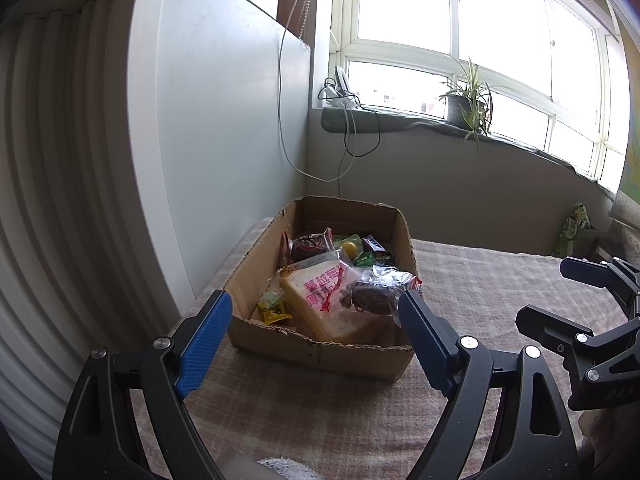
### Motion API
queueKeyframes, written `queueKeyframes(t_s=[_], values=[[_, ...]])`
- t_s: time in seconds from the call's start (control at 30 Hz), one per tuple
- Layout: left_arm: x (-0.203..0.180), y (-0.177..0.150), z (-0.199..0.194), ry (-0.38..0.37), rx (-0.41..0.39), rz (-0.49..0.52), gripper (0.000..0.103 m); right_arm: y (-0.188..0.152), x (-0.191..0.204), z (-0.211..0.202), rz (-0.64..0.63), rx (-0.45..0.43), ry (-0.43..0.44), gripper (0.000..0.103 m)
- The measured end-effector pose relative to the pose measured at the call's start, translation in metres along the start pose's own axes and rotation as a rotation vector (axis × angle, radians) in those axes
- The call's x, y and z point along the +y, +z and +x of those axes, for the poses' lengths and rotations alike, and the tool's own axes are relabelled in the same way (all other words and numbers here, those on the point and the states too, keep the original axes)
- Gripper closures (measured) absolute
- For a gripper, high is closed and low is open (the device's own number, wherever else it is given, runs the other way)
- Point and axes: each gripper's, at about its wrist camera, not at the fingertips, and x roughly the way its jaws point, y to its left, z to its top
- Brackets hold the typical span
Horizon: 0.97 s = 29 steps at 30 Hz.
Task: Organize snacks
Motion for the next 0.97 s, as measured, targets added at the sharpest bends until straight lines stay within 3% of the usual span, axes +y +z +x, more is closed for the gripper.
queueKeyframes(t_s=[0.97], values=[[-0.0008, -0.0015, 0.0033, 0.007, 0.000, 0.003, 0.018, -0.0023, 0.0036, 0.0022, 0.004, 0.013, 0.002, 0.000]])
